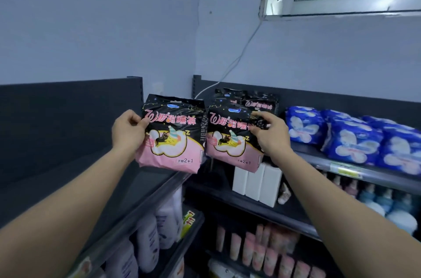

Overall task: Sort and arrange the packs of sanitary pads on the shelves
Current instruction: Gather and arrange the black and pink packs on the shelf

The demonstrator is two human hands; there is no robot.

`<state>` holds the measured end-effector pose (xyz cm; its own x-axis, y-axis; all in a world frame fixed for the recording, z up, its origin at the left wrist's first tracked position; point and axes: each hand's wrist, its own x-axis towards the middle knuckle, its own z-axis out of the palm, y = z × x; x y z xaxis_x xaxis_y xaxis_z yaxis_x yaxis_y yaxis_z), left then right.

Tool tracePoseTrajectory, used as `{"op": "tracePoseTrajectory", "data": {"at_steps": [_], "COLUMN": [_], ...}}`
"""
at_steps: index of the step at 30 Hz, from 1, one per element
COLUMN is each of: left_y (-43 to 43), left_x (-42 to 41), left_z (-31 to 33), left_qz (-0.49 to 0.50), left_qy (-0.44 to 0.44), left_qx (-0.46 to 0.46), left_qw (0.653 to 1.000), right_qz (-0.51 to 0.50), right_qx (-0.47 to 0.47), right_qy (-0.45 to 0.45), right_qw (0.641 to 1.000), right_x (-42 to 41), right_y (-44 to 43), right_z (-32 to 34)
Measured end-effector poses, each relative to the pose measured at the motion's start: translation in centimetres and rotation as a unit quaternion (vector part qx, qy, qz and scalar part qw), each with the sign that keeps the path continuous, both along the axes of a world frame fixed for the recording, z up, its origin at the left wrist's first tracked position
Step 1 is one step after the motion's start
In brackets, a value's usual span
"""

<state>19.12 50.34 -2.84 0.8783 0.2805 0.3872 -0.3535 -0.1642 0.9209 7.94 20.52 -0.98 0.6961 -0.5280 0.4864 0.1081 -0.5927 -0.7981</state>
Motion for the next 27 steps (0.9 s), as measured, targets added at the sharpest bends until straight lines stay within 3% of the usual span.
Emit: {"op": "tracePoseTrajectory", "data": {"at_steps": [14,27], "left_y": [-12.2,-22.4], "left_x": [13.1,22.8], "left_z": [1.5,1.0], "left_qz": [-0.082,-0.022], "left_qy": [-0.003,0.004], "left_qx": [-0.027,-0.014], "left_qw": [0.996,1.0], "right_qz": [-0.079,-0.039], "right_qx": [0.018,0.023], "right_qy": [-0.004,0.005], "right_qw": [0.997,0.999], "right_x": [8.9,18.4], "right_y": [-10.1,-20.3], "right_z": [0.0,-0.1]}}
